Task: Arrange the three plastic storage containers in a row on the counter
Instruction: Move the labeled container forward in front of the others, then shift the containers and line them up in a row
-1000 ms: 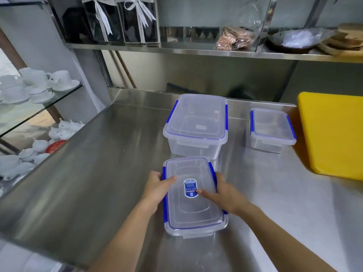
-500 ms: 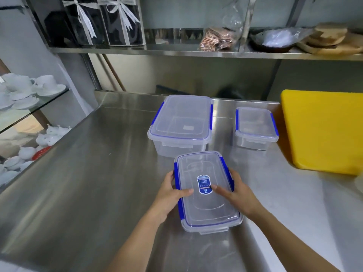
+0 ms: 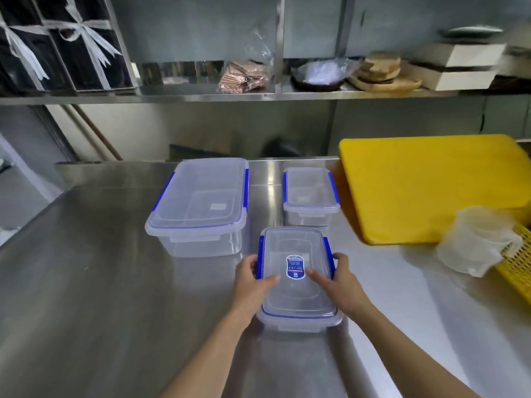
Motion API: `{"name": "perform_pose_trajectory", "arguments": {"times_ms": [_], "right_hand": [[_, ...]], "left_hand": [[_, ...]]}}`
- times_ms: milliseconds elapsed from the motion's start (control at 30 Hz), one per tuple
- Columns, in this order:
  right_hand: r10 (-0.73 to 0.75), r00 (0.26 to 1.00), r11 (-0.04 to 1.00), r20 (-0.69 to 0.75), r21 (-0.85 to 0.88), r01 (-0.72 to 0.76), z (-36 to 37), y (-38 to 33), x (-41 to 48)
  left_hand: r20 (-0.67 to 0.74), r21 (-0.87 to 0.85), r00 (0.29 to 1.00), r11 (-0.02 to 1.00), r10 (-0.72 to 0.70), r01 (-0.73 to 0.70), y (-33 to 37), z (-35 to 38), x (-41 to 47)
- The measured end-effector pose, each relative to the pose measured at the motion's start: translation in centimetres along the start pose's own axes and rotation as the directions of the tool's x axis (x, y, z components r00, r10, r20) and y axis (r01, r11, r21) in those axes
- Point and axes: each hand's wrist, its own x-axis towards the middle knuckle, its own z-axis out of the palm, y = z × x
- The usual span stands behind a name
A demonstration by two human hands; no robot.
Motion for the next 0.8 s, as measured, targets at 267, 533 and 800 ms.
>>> {"name": "perform_pose_trajectory", "arguments": {"times_ms": [267,533,800], "right_hand": [[-0.379,0.902,0.846,-0.208,-0.472,0.247,0.7,-4.0,1.2],[-0.323,0.946,0.929,0.005,-0.192,0.318,5.7,-10.4,3.4],[-0.171,0.977,0.979,0.127,-0.094,0.183,11.3,-13.6,5.4]], "left_hand": [[-0.314,0.248,0.939,0.967,0.143,-0.065,1.2,-2.3,1.5],[-0.534,0.601,0.708,0.796,0.462,-0.066,5.1,-9.6,5.0],[-0.623,0.294,0.776,0.949,0.099,0.115,5.7,-16.8,10.2]]}}
